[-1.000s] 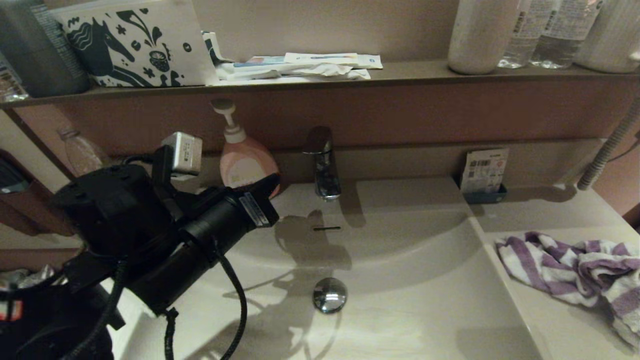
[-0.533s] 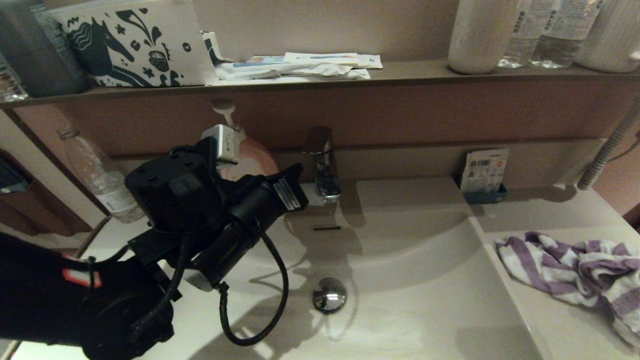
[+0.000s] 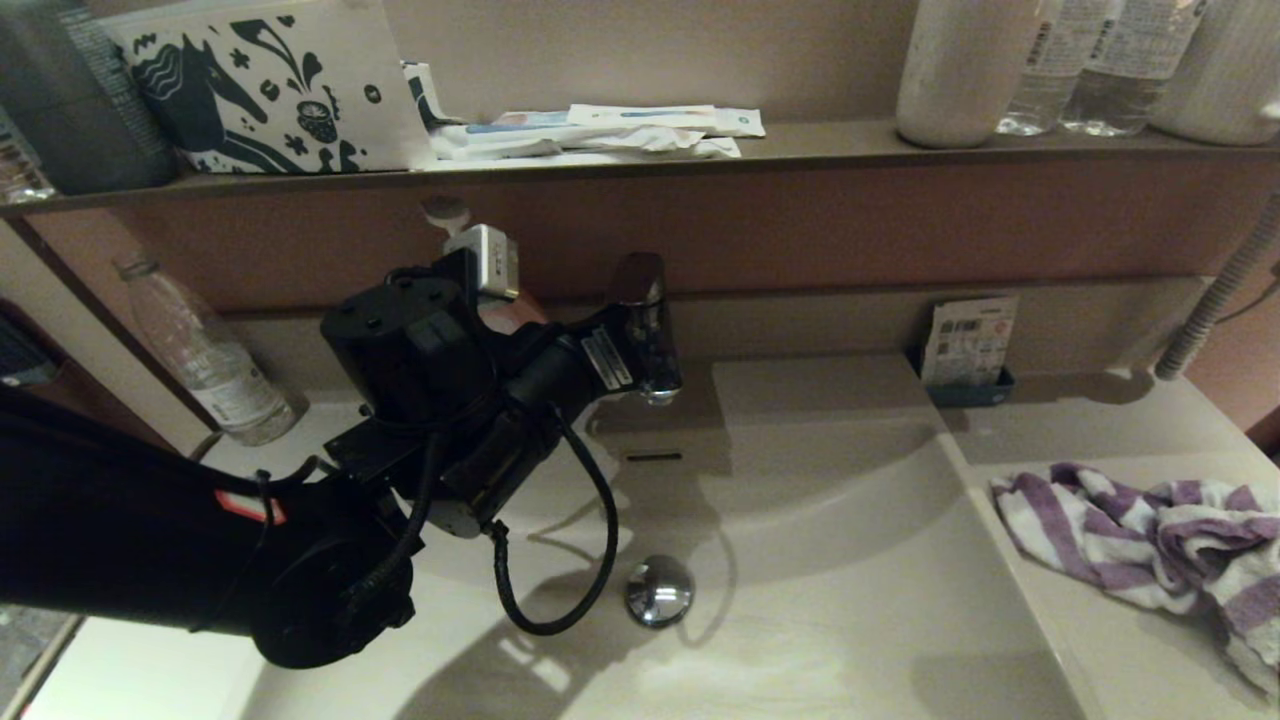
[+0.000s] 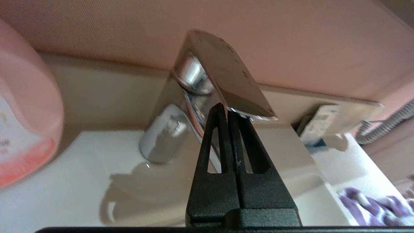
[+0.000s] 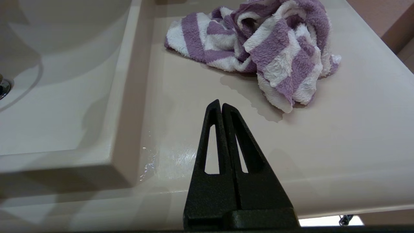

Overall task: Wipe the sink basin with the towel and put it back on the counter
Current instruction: Turn on the faucet

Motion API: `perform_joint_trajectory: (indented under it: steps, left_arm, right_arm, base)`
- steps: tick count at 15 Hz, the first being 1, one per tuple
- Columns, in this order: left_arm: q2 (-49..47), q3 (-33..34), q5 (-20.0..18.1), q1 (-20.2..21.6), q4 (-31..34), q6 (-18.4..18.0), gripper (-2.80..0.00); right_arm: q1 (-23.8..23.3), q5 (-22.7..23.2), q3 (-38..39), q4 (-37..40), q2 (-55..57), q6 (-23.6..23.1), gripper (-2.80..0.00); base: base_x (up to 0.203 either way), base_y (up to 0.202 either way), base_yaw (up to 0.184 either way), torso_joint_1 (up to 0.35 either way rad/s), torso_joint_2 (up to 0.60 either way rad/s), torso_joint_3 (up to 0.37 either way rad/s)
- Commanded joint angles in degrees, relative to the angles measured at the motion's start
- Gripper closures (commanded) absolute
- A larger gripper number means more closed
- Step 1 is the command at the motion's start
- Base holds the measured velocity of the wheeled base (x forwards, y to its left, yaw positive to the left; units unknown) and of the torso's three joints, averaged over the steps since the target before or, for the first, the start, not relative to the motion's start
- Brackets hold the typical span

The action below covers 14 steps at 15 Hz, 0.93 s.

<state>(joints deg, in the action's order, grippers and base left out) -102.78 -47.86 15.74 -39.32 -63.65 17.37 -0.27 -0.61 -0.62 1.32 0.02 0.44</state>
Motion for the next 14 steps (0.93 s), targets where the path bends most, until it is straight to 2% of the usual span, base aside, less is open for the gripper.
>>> perform_joint_trajectory:
  steps: [1, 4, 9, 14]
  left_arm:
    - [-0.05, -0.66, 0.08, 0.65, -0.6, -0.78, 0.0]
    - [0.64, -2.54, 0.08, 0.65, -0.56, -1.97, 0.0]
    - [1.7, -4.97, 0.09, 0.74, 1.6, -1.99, 0.0]
    - [2.72, -0.66, 0.13, 0.16, 1.42, -1.99, 0.0]
  right_arm:
    - [0.0, 0.0, 0.01, 0.0, -0.02, 0.0, 0.0]
    - [0.0, 0.0, 0.01, 0.0, -0.02, 0.0, 0.0]
    - [0.0, 0.0, 0.01, 0.0, -0.02, 0.0, 0.0]
    - [0.0, 0.0, 0.05, 0.0, -0.02, 0.0, 0.0]
  base:
    - [0.0, 0.0, 0.0, 0.0, 0.0, 0.0]
    - [0.0, 0.0, 0.0, 0.0, 0.0, 0.0]
    - [0.0, 0.0, 0.0, 0.0, 0.0, 0.0]
    - [0.0, 0.0, 0.0, 0.0, 0.0, 0.0]
